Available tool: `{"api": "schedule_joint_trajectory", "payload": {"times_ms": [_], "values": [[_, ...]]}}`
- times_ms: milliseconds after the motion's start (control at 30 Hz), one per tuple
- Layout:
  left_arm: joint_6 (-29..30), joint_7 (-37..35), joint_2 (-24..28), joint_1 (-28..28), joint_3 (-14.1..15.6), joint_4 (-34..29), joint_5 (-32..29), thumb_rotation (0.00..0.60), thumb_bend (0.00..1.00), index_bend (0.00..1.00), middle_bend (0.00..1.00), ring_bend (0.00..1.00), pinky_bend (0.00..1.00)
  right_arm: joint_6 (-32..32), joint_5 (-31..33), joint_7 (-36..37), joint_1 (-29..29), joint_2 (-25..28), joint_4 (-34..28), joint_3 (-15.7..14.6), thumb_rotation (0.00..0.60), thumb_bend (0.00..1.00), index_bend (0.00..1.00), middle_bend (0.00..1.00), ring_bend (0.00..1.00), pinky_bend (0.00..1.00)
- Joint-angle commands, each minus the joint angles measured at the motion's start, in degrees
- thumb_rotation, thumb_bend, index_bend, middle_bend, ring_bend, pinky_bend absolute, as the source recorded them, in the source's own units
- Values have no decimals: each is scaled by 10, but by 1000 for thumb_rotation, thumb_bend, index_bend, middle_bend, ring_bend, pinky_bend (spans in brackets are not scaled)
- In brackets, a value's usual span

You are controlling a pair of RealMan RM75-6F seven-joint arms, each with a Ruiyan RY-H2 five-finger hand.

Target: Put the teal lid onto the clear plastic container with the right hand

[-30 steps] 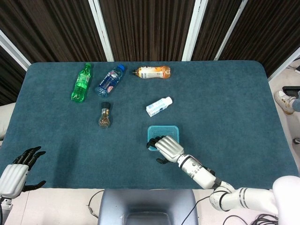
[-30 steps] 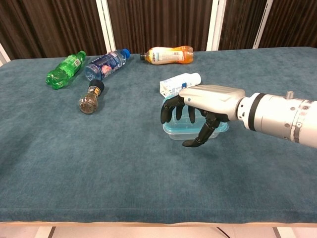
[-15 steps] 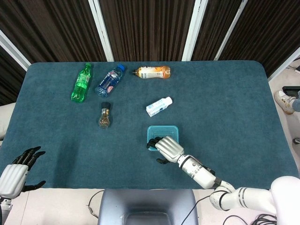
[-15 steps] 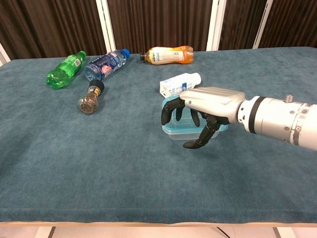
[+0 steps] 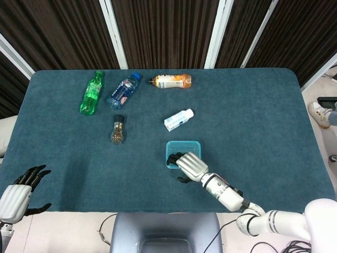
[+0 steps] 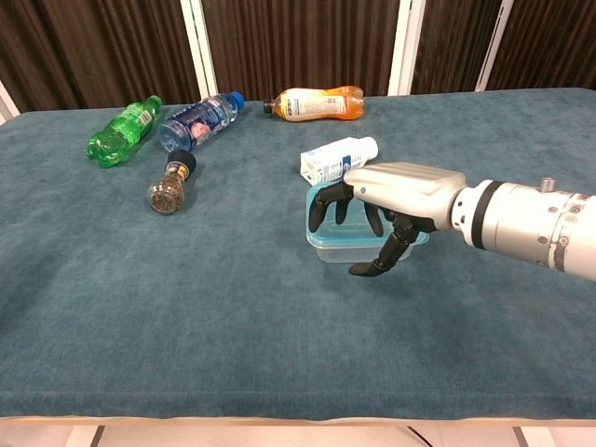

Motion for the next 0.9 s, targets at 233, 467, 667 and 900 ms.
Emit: {"api": "schedule_joint_trajectory", "payload": {"times_ms": [233, 467, 667, 900], "values": [[1, -2, 1, 1, 0, 0, 0, 600, 441, 197, 99, 99, 251, -2, 0, 4, -1, -2, 6, -1, 600, 400, 448, 386, 362, 505], [2, -4, 1, 1, 0, 1, 1, 600, 441, 197, 99, 99, 251, -7, 0, 6, -1, -6, 14, -2, 600, 400, 449, 385, 362, 505], [2, -6, 1, 1, 0, 1, 1, 600, 441, 197, 100, 99, 251, -9, 0, 8, -2, -8, 20, -3, 600, 400, 448, 386, 362, 505], [2, -6, 1, 1, 0, 1, 1, 600, 441, 197, 100, 99, 251, 7, -11, 12, -6, -4, 15, 0, 600, 400, 447, 385, 362, 505]]}}
